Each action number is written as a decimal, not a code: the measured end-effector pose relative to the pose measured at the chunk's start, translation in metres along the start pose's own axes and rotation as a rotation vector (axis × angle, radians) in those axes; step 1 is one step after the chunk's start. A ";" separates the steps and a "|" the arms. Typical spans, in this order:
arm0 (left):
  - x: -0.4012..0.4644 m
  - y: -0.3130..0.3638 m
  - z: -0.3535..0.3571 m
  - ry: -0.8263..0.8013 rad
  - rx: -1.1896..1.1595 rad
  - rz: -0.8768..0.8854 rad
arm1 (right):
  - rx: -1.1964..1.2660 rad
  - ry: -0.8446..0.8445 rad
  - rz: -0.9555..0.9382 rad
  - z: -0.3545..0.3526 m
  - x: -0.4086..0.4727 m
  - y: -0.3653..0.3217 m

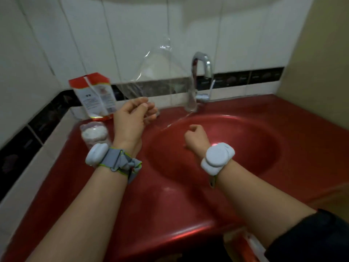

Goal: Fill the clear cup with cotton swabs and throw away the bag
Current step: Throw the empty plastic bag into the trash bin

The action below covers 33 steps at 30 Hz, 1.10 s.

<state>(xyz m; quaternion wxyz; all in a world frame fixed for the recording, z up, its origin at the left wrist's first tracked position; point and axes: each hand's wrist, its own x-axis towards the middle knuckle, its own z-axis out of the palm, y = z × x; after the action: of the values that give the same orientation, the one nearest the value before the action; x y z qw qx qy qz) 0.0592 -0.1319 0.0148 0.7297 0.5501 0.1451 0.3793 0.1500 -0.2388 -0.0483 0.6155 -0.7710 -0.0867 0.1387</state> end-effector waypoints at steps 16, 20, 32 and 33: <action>-0.160 -0.074 0.167 -0.584 0.118 -0.214 | 0.119 0.682 -0.287 -0.269 -0.090 0.062; -0.193 -0.097 0.196 -0.679 0.169 -0.259 | 0.269 0.804 -0.282 -0.311 -0.115 0.103; -0.302 -0.219 0.241 -0.971 0.502 -0.589 | 0.611 1.083 0.066 -0.369 -0.180 0.307; -0.304 -0.235 0.239 -0.975 0.548 -0.613 | 0.637 1.085 0.120 -0.367 -0.180 0.325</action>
<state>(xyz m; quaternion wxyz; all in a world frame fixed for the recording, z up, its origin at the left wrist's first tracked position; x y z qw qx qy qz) 0.0985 -0.5390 -0.1780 0.6202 0.7597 0.0389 -0.1916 0.0856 -0.7070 -0.2703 0.7624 -0.5140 0.3268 -0.2187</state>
